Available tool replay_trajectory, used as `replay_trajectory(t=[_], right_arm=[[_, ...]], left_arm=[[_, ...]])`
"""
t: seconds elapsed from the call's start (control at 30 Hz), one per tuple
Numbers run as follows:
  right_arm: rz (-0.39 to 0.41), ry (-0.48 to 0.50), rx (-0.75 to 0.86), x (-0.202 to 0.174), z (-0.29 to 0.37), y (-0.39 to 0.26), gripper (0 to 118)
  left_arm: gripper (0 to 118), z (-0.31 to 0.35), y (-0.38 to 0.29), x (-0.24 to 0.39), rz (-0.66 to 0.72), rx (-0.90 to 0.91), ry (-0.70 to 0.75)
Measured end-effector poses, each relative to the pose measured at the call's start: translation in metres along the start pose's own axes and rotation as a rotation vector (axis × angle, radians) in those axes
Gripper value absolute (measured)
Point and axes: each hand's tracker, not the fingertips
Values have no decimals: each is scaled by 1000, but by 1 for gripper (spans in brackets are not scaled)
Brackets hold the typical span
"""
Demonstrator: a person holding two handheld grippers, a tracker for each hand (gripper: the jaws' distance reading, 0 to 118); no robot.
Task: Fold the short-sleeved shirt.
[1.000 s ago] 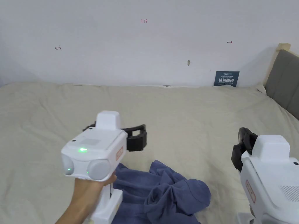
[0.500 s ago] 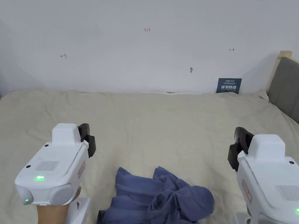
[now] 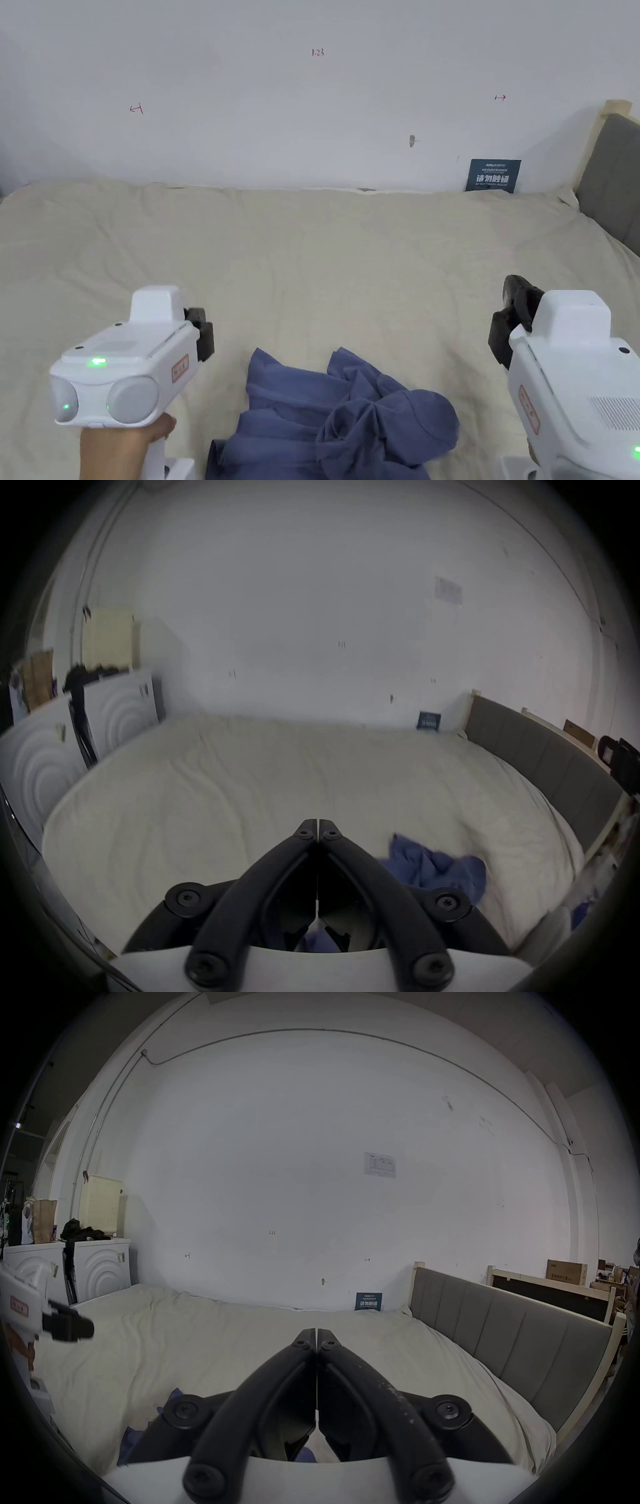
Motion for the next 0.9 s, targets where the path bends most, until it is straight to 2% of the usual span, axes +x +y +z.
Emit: replay_trajectory(t=[0.4,0.43,0.47,0.53,0.57,0.6,0.7,0.73,0.83,0.9], right_arm=[[1,8,-56,0,-7,-18,2],[2,9,-61,0,-8,-19,2],[2,10,-65,0,-8,-21,2],[4,12,-74,-1,-9,-24,2],[5,13,-79,-1,-10,-25,2],[6,14,-82,-1,-10,-27,2],[9,15,-98,-2,-12,-32,2],[7,16,-103,-2,-13,-34,2],[5,17,-118,-1,-15,-39,2],[5,19,-129,0,-16,-42,2]], left_arm=[[1,-38,-120,-2,108,-388,-10],[12,-40,-126,-2,121,-396,-7],[34,-42,-131,-1,120,-417,14],[93,-48,-138,0,139,-452,32],[109,-50,-142,0,142,-473,25],[114,-52,-144,1,143,-479,29],[105,-59,-152,8,111,-499,60],[98,-63,-154,10,100,-513,67],[55,-72,-166,16,84,-560,67],[55,-77,-177,22,30,-577,114]])
